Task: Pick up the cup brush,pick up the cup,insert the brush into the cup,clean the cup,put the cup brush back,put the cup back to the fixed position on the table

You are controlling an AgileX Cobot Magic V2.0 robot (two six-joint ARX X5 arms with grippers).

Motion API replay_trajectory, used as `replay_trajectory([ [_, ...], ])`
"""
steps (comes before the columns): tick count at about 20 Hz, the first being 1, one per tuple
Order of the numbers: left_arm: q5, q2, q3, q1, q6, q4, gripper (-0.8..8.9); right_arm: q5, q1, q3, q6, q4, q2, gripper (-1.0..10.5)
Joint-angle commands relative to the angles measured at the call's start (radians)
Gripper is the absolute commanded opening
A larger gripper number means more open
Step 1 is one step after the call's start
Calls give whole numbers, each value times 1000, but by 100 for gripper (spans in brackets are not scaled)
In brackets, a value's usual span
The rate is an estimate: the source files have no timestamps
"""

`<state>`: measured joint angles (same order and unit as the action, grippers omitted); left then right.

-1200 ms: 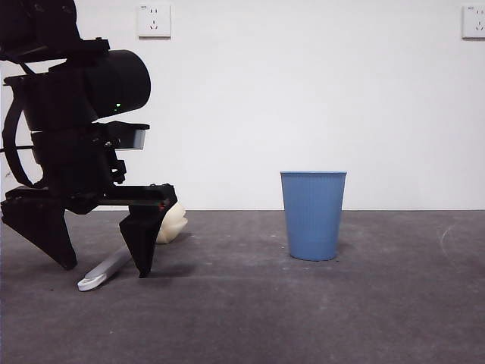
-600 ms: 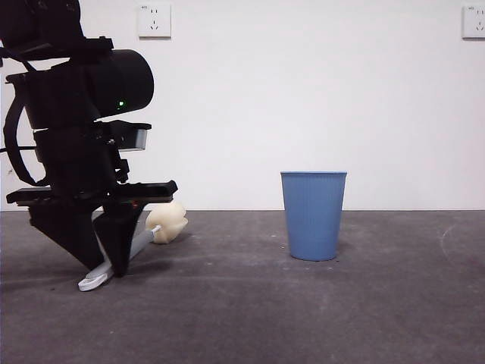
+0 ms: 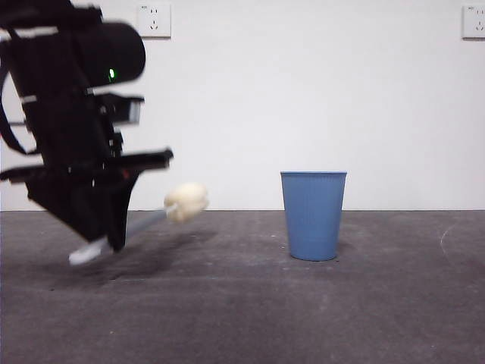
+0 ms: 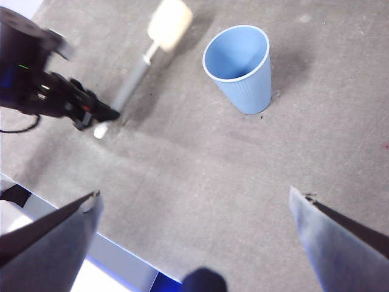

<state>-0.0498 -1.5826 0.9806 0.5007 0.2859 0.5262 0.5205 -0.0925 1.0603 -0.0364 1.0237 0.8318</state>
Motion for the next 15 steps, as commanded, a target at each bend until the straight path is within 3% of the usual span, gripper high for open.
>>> replay_trajectory([
  [1,2,43,-9,2,-2,3,-9,2,-3,2,7,-5,2,598],
  [7,60,261,-9,2,-80,123,-9,24,-24,-83,-10,-179,39,598],
  [11,80,467,-9,2,-104,186,-9,28,-57,-194,-3,-374,60,596],
  [15,77,622,-9,2,-108,281,-9,21,-101,-333,50,-630,71,593],
])
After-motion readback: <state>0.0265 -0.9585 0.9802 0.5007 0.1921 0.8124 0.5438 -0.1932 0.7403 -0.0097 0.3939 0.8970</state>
